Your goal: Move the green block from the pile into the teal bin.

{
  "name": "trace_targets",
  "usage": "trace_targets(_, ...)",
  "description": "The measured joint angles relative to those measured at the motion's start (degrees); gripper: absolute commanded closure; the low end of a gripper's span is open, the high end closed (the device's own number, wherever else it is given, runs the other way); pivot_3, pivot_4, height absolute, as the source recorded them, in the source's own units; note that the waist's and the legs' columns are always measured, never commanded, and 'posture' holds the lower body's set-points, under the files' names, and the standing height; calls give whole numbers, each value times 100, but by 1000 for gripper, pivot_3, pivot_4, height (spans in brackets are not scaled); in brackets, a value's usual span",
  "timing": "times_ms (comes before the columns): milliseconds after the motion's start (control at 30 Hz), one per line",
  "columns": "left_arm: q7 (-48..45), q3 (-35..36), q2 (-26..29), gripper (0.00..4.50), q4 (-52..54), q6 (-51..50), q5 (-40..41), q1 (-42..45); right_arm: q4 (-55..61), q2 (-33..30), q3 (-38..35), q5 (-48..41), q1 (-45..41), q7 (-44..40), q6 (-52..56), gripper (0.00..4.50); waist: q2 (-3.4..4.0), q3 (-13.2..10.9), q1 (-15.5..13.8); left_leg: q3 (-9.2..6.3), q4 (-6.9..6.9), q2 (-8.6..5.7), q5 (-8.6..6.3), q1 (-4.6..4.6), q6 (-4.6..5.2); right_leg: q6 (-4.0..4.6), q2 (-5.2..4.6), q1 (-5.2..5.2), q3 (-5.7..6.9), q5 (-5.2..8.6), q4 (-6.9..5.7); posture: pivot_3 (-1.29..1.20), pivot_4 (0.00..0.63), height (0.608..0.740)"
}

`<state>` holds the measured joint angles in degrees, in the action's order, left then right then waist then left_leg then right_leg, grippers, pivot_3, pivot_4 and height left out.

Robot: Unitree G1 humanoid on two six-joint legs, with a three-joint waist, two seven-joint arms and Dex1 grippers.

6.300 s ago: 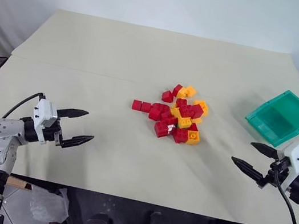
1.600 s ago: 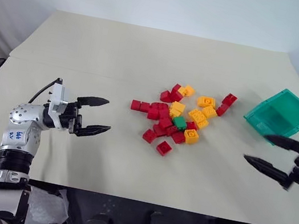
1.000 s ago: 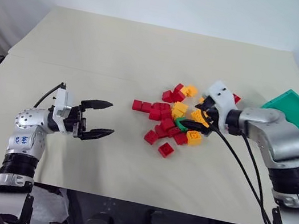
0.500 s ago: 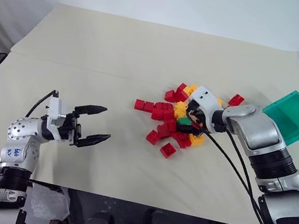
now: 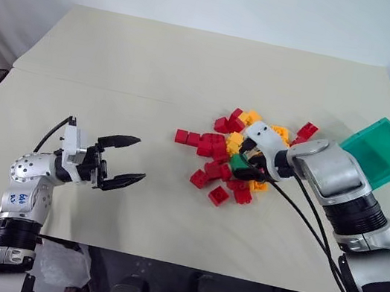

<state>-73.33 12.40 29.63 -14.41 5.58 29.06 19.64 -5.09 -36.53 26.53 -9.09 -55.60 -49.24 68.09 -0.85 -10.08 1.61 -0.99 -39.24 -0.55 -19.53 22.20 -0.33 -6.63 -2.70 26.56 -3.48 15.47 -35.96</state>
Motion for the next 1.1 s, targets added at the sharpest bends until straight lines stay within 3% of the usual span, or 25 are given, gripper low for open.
trace_targets(200, 3, -8, -27, 0, -4, 5, 0, 49, 65, -14, -283, -61, 9, 37, 1, 4462, 0, 0, 1, 0, 0, 0, 0, 0, 0, 0, 0, 0, 0, 0, 0, 0, 150, 740)
trace_targets(433, -6, -112, -117, 0, -111, -1, -2, 278, 271, -165, -496, -70, 248, 79, -245, 4462, 0, 0, -1, 0, 0, -2, 0, 0, 0, 0, 0, 0, 0, 0, 0, 0, 150, 740)
trace_targets(500, -9, -119, -121, 0, -247, -1, -5, 316, 388, -245, -488, -76, 396, -131, -765, 4096, 0, 0, -1, 1, 0, -5, 0, 0, 0, 0, 1, 0, 0, 0, 0, 0, 150, 740)
trace_targets(600, -19, -128, -129, 0, -279, 4, -5, 374, 540, -386, -441, -121, 433, -467, -1088, 3194, 0, 0, 12, 2, 0, -5, 0, -1, 0, 0, 2, 0, -1, 0, -2, 0, 150, 740)
trace_targets(900, 4, -121, -144, 0, -354, 21, -4, 364, -371, -308, 129, 325, -186, -1053, -2048, 167, 0, 0, 14, 2, -1, -5, 5, -3, -3, 0, 2, 0, 1, 0, -6, 0, 150, 740)
trace_targets(1100, 81, -102, -146, 0, -233, 26, -4, 203, -1609, 114, 514, 928, -557, -1394, -3100, 15, 0, 0, 18, 4, -1, -5, 7, -2, -7, 0, 1, 1, 1, 0, -5, 0, 150, 740)
